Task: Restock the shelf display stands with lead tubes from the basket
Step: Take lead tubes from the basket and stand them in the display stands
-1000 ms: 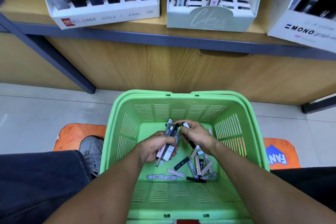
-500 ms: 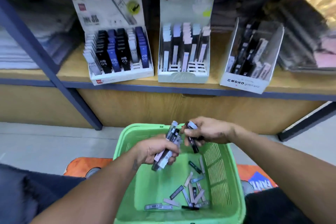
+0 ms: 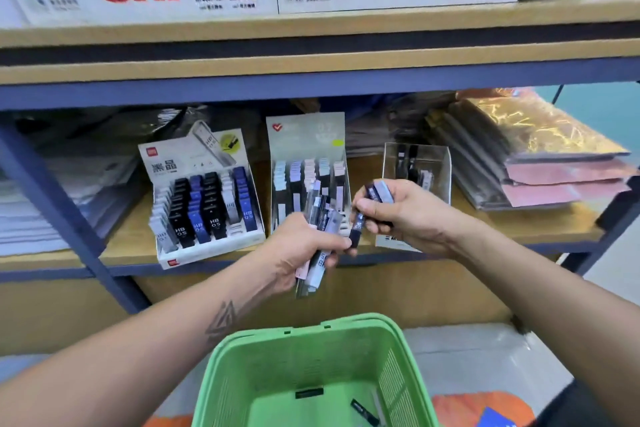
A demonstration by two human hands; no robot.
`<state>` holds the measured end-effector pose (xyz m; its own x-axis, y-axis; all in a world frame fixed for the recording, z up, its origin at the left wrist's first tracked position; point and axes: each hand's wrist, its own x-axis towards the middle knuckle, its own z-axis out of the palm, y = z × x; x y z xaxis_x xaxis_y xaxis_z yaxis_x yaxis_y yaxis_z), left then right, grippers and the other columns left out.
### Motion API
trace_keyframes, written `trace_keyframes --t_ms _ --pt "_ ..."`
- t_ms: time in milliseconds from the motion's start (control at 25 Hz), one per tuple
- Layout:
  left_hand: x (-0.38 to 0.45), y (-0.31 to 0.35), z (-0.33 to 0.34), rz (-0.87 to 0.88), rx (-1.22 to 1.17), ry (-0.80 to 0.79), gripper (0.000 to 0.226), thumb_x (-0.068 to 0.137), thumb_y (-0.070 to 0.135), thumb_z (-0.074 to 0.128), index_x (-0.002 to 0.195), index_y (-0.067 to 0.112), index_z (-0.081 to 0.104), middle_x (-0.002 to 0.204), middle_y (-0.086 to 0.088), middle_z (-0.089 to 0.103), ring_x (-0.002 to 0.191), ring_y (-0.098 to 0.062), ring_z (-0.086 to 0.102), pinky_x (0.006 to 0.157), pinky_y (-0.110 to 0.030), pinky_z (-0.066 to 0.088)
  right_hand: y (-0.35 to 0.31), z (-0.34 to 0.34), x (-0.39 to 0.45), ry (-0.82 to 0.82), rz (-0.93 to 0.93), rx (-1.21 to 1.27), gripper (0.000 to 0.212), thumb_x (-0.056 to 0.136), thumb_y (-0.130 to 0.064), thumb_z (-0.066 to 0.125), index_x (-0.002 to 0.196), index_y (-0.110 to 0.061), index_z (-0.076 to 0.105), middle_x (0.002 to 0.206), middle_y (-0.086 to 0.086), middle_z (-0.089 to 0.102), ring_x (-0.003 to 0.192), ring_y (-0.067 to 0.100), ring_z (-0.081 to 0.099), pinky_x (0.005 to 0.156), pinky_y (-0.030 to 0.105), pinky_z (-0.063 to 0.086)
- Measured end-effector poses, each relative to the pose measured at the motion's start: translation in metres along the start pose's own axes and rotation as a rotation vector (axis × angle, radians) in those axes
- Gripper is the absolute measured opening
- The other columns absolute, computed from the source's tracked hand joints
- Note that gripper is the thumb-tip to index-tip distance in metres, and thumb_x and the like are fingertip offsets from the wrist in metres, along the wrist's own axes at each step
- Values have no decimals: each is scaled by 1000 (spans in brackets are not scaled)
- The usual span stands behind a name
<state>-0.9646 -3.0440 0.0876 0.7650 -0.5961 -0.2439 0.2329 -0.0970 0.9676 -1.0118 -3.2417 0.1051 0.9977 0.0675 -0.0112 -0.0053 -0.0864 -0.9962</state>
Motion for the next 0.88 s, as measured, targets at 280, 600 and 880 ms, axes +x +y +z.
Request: trace_keyframes --t_ms 280,600,880 --pt "31 13 18 128 81 87 24 82 -5 74 103 -4 62 85 -17 76 58 -24 53 56 -29 49 -5 -19 8 258 -1 5 29 105 -28 51 102 -3 65 63 5 51 50 12 38 51 24 28" --pt "61 13 29 108 -74 238 24 78 -5 76 98 -9 64 79 -20 73 51 -22 52 58 -33 49 0 -24 5 302 105 -6 14 102 -15 57 102 -4 67 70 7 57 48 12 39 45 21 28" --pt "70 21 40 133 -34 317 33 79 2 78 104 -13 62 62 -14 59 45 -20 54 62 -36 48 0 -26 4 376 49 -109 11 99 -15 60 101 -6 66 75 16 66 50 12 38 47 20 32"
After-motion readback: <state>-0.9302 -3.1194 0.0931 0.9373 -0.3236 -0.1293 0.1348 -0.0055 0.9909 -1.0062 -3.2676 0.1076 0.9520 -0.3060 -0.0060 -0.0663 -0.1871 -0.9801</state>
